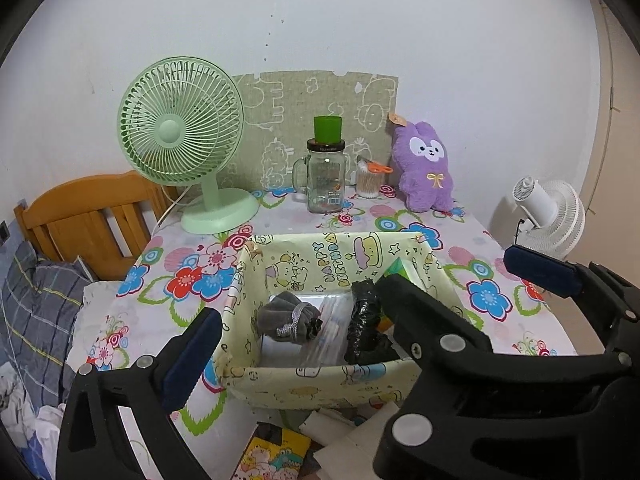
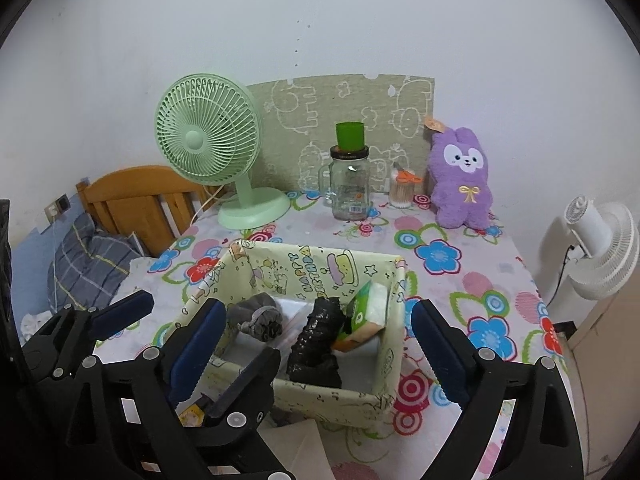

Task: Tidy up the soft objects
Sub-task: 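Withdraw both open tools from the box toward the remaining items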

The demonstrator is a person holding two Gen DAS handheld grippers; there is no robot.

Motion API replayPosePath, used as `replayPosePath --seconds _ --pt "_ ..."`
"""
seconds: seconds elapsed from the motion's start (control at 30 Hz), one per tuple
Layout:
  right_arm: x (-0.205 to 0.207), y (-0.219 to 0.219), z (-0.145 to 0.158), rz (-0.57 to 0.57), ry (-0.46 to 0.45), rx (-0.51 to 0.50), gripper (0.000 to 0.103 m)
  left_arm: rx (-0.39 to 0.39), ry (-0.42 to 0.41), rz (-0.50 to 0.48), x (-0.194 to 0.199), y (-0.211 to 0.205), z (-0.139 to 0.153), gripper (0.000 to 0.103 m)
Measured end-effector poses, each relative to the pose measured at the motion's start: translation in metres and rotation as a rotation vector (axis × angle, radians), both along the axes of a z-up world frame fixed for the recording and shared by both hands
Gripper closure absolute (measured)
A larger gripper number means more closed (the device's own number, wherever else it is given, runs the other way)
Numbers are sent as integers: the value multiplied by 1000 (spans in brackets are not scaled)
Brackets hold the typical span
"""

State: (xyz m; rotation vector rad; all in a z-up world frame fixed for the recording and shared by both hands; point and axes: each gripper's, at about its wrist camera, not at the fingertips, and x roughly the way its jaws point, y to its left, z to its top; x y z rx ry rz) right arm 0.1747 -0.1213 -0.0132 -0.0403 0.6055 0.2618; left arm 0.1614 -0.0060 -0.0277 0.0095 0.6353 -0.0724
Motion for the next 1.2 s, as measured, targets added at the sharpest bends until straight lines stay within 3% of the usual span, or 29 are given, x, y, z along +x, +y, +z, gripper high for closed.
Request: replayPosePath --seconds 1.2 --pt "-77 -4 16 -6 -65 4 7 8 -79 -3 -72 -2 13 1"
